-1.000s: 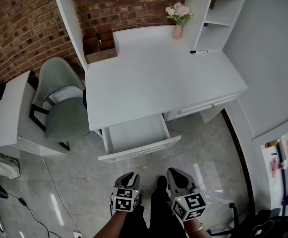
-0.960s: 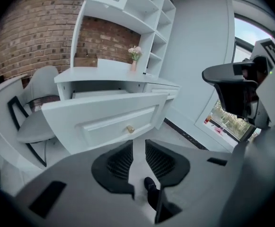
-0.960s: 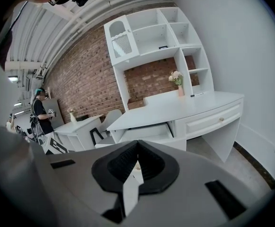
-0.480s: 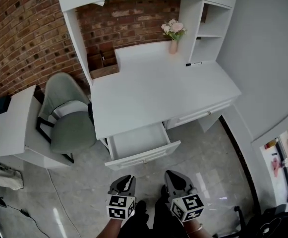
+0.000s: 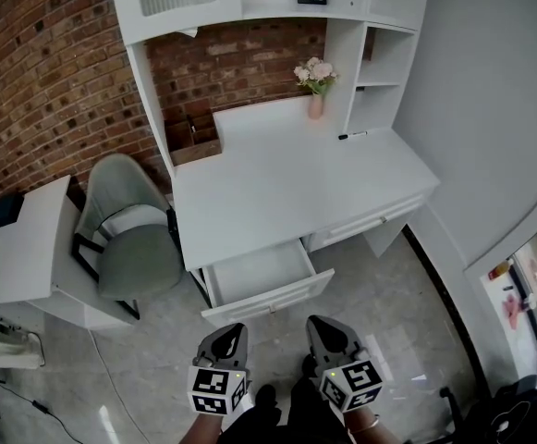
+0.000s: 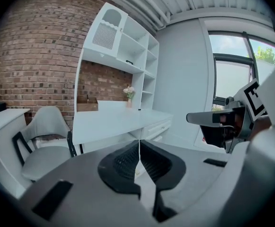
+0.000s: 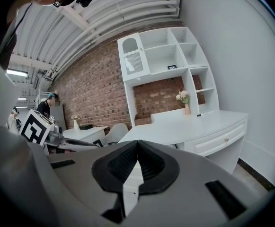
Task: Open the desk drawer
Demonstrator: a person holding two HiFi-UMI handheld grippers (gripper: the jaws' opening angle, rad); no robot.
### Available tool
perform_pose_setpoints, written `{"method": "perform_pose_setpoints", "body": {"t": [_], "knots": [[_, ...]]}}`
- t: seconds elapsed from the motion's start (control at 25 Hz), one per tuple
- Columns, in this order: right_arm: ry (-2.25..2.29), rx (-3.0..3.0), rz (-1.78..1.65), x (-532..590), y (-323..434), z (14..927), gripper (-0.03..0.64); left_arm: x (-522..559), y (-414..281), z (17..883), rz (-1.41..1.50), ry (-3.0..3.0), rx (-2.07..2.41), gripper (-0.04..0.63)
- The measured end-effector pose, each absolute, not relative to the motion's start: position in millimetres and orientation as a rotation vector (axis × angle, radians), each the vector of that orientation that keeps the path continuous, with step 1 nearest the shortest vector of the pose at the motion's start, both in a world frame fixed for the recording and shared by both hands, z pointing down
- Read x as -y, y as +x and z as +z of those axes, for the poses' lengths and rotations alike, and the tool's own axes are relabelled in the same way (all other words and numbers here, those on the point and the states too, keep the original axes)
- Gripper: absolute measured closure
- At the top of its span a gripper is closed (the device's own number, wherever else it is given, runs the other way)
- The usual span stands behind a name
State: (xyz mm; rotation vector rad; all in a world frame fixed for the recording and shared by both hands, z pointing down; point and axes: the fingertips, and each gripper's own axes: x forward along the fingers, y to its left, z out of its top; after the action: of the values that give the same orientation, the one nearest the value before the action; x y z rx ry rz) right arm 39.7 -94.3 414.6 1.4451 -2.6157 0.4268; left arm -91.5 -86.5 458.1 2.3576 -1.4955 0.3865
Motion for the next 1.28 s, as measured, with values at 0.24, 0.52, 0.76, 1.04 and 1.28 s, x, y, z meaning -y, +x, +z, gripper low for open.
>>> {"method": "perform_pose_setpoints", "body": {"t": [0.24,0.52,0.76,1.04,1.28], "knots": [[1.436,2.627,0.385,85.2,28.0,401.1,0.612,80.2,-99.5,438.7,0.376,2.418,1.505,0.586],[1.466,2.632,0.336,78.8,23.7,384.9,0.612,77.4,-103.0,409.9,0.299,2.465,1.507,0.586],[1.526,2.624,0.317,76.0,25.3,382.6,0.612,77.8,-108.9,392.1,0.245,2.494,1.513,0.586],[1.538,2.606,0.309,73.8,22.7,379.5,0.614,80.4,-113.4,379.2,0.207,2.519,1.508,0.586],[1.552,2.592,0.295,72.4,23.3,377.0,0.612,79.7,-115.3,376.3,0.198,2.527,1.497,0.586]]}}
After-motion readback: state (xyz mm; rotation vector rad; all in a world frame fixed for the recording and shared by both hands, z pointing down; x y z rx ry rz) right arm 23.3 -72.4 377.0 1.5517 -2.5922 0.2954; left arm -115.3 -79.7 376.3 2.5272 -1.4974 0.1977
